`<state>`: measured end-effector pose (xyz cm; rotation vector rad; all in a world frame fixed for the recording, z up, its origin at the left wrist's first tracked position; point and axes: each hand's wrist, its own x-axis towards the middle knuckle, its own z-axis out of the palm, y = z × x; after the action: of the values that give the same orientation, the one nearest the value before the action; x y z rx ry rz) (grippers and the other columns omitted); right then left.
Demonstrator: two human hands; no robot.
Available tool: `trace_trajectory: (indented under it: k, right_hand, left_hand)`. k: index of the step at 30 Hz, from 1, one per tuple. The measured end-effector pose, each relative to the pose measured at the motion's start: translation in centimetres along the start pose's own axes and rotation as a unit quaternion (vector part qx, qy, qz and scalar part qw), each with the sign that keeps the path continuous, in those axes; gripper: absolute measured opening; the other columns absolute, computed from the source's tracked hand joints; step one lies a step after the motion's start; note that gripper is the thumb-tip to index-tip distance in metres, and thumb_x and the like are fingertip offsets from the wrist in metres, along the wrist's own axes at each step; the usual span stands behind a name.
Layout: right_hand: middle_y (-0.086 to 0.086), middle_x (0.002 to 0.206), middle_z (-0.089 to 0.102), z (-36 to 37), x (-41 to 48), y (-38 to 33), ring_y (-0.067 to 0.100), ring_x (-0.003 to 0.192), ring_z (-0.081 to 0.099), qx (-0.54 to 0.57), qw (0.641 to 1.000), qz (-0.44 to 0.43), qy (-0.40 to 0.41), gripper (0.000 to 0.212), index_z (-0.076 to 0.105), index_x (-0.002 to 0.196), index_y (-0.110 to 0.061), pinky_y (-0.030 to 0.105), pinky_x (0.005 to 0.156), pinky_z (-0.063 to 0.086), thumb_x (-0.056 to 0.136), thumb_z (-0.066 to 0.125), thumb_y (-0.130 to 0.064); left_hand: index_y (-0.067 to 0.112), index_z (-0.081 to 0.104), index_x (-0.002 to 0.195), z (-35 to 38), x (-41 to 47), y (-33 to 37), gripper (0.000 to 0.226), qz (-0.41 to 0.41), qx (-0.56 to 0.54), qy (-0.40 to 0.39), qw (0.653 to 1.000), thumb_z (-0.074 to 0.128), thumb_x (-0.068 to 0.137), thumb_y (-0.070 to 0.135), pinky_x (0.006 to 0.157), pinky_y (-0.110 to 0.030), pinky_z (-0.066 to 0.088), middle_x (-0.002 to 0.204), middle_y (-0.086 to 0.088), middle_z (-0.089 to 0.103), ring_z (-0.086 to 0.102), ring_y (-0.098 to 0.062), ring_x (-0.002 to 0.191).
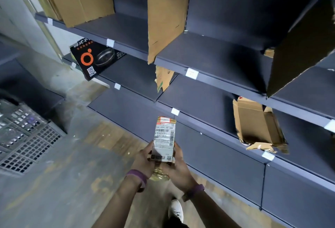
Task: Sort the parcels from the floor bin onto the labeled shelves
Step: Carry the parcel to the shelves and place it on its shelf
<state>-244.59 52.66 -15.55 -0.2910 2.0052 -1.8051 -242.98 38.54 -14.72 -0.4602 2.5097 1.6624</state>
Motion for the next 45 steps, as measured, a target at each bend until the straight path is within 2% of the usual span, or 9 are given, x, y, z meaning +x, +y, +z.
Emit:
trace_trajectory:
  k: [7, 12, 17, 21, 24, 27, 36, 40, 45]
  right_hand:
    - [-0.014, 0.126, 0.057, 0.4, 6.6, 1.2, 0.004, 0.118, 0.058, -0.010, 1.000, 0.019, 0.008, 0.070, 0.028, 0.136, -0.030, 0.021, 0.094, 0.050, 0.085, 0.060, 0.008]
    - [-0.015, 0.129, 0.053, 0.6, 10.8, 1.5, 0.000, 0.116, 0.058, 0.005, 1.000, 0.018, 0.002, 0.072, 0.028, 0.135, -0.031, 0.029, 0.097, 0.052, 0.085, 0.064, 0.006]
    - [-0.011, 0.126, 0.060, -0.1, 12.8, 2.2, 0.015, 0.115, 0.063, 0.052, 0.998, 0.034, 0.029, 0.075, 0.031, 0.133, -0.031, 0.038, 0.095, 0.054, 0.083, 0.057, 0.019]
    - [-0.005, 0.127, 0.059, -0.5, 13.5, 2.5, 0.021, 0.117, 0.062, 0.046, 0.993, 0.061, 0.087, 0.079, 0.024, 0.144, -0.026, 0.047, 0.100, 0.050, 0.085, 0.061, 0.011]
    - [-0.011, 0.124, 0.057, -0.5, 14.3, 2.4, 0.016, 0.116, 0.061, 0.025, 0.984, 0.070, 0.160, 0.075, 0.029, 0.138, -0.031, 0.037, 0.100, 0.051, 0.084, 0.065, 0.006]
    - [-0.024, 0.116, 0.058, -1.1, 15.5, 1.7, -0.004, 0.106, 0.061, 0.011, 0.975, 0.066, 0.211, 0.074, 0.028, 0.138, -0.035, 0.018, 0.093, 0.049, 0.086, 0.064, 0.005]
    - [-0.022, 0.106, 0.069, -7.4, 21.7, -0.6, -0.008, 0.096, 0.066, 0.020, 0.967, 0.053, 0.248, 0.068, 0.037, 0.138, -0.025, 0.008, 0.075, 0.050, 0.085, 0.063, 0.008]
    - [-0.004, 0.118, 0.066, -8.0, 23.0, 0.4, 0.004, 0.104, 0.065, -0.010, 0.965, 0.088, 0.248, 0.073, 0.029, 0.149, -0.026, 0.021, 0.090, 0.053, 0.090, 0.062, 0.002]
    - [-0.020, 0.108, 0.064, -8.1, 23.8, 1.8, -0.015, 0.091, 0.063, -0.005, 0.964, 0.102, 0.247, 0.071, 0.025, 0.146, -0.037, 0.004, 0.074, 0.046, 0.094, 0.052, 0.003]
  left_hand:
    - [0.030, 0.059, 0.118, -1.6, 5.4, -0.3, 0.051, -0.034, 0.060, 0.000, 0.998, 0.053, 0.083, -0.006, 0.082, -0.020, 0.053, 0.105, 0.008, 0.069, 0.064, -0.010, 0.100]
    - [0.026, 0.054, 0.129, -3.1, 9.4, 0.6, 0.050, -0.039, 0.110, -0.003, 0.993, 0.058, 0.086, 0.002, 0.094, -0.039, 0.051, 0.116, 0.000, 0.067, 0.062, -0.021, 0.106]
    - [0.028, 0.051, 0.124, -3.3, 11.4, 1.7, 0.048, 0.000, 0.089, -0.031, 0.996, 0.060, 0.086, 0.000, 0.067, 0.000, 0.044, 0.103, 0.013, 0.062, 0.062, -0.008, 0.094]
    - [0.030, 0.049, 0.128, -2.7, 13.8, 2.3, 0.049, -0.031, 0.029, -0.087, 0.995, 0.049, 0.091, -0.003, 0.076, -0.014, 0.054, 0.111, 0.009, 0.064, 0.060, 0.001, 0.095]
    - [0.032, 0.049, 0.129, -2.3, 15.9, 2.5, 0.048, -0.035, 0.039, -0.131, 0.990, 0.043, 0.094, 0.000, 0.092, -0.033, 0.053, 0.119, 0.002, 0.064, 0.060, -0.012, 0.106]
    - [0.041, 0.046, 0.126, -1.6, 18.6, 2.9, 0.057, -0.022, 0.051, -0.175, 0.983, 0.043, 0.092, -0.005, 0.090, -0.028, 0.051, 0.118, 0.006, 0.059, 0.056, -0.009, 0.106]
    - [0.026, 0.042, 0.139, 1.5, 27.4, 5.5, 0.061, 0.000, 0.017, -0.202, 0.979, 0.045, 0.089, -0.007, 0.100, -0.027, 0.042, 0.129, 0.002, 0.054, 0.051, -0.014, 0.117]
    - [0.026, 0.042, 0.140, 2.7, 28.8, 4.7, 0.064, -0.006, 0.024, -0.222, 0.975, 0.044, 0.087, -0.010, 0.102, -0.030, 0.042, 0.128, 0.000, 0.057, 0.052, -0.017, 0.118]
    - [0.038, 0.042, 0.136, 3.6, 29.7, 3.3, 0.062, -0.002, 0.015, -0.234, 0.972, 0.049, 0.089, -0.002, 0.098, -0.028, 0.045, 0.120, 0.009, 0.060, 0.056, -0.012, 0.112]
